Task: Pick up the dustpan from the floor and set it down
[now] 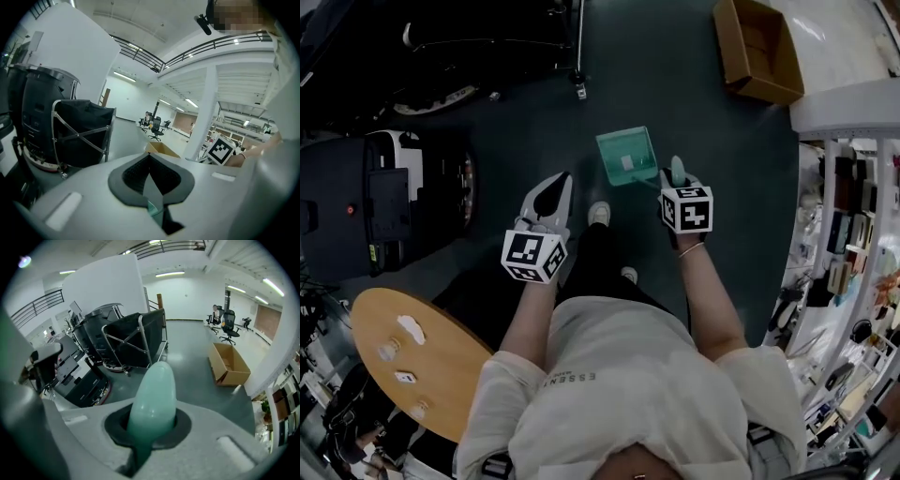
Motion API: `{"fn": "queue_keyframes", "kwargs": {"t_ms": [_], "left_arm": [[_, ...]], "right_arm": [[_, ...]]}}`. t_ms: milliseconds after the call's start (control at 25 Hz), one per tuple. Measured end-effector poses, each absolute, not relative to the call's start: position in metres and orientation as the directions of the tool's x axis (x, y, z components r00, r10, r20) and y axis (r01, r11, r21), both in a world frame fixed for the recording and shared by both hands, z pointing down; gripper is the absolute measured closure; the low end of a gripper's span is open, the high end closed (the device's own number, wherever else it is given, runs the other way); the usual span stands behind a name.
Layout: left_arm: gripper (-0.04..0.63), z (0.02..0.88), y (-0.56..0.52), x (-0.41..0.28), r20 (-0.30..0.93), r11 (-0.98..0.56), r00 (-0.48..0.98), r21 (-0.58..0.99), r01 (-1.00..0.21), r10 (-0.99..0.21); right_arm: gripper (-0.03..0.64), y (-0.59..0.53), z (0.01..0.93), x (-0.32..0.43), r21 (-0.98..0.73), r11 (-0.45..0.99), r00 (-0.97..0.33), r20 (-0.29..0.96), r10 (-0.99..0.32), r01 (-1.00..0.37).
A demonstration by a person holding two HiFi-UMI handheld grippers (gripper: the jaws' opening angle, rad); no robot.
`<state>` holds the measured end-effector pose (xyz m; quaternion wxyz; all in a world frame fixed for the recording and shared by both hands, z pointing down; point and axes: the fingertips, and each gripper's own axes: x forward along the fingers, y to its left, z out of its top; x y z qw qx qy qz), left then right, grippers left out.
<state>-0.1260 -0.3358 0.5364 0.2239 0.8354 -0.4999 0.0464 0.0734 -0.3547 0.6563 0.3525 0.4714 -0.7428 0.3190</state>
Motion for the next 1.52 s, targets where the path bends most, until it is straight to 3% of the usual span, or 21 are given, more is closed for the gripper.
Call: {"fn": "queue_keyframes", "kwargs": {"t_ms": [280, 840, 880, 1000, 1120, 1360, 1400, 1440, 1520], "left_arm": [[0.588, 0.557, -0.419, -0.137, 0.274, -0.463, 0.504, 0.202, -0.863, -0.819], [0.588, 0.618, -0.463, -0.162, 0.345, -0.396, 0.478, 0.282, -0.874, -0.808], [0.588, 0.616, -0.463, -0.161, 0.344, -0.387, 0.479, 0.305, -0.870, -0.808], [0.588, 0.603, -0.459, -0.158, 0.328, -0.388, 0.490, 0.331, -0.860, -0.807], [0.588, 0.582, -0.456, -0.154, 0.309, -0.404, 0.499, 0.323, -0.856, -0.810], [0.588, 0.517, -0.429, -0.139, 0.255, -0.432, 0.503, 0.286, -0.855, -0.826], [0.588, 0.505, -0.421, -0.135, 0.245, -0.439, 0.505, 0.276, -0.855, -0.828], [0.588, 0.493, -0.415, -0.131, 0.229, -0.448, 0.507, 0.265, -0.854, -0.831], [0.588, 0.463, -0.399, -0.123, 0.180, -0.467, 0.514, 0.247, -0.849, -0.839]], "right_arm": [[0.626, -0.438, 0.725, 0.049, -0.137, 0.259, -0.251, 0.837, -0.486, -0.956], [0.615, -0.491, 0.792, 0.042, -0.157, 0.142, -0.208, 0.840, -0.500, -0.977], [0.565, -0.491, 0.792, 0.043, -0.150, 0.138, -0.200, 0.840, -0.504, -0.979], [0.279, -0.489, 0.783, 0.053, -0.014, 0.177, -0.107, 0.842, -0.529, -0.984], [0.155, -0.491, 0.750, 0.062, 0.062, 0.196, -0.069, 0.799, -0.597, -0.979], [0.164, -0.464, 0.637, 0.067, -0.091, 0.241, -0.242, 0.641, -0.728, -0.966], [0.207, -0.456, 0.614, 0.071, -0.099, 0.245, -0.254, 0.603, -0.756, -0.964], [0.302, -0.448, 0.590, 0.077, -0.094, 0.242, -0.252, 0.558, -0.791, -0.966], [0.552, -0.428, 0.542, 0.091, -0.061, 0.227, -0.229, 0.466, -0.855, -0.972]]}}
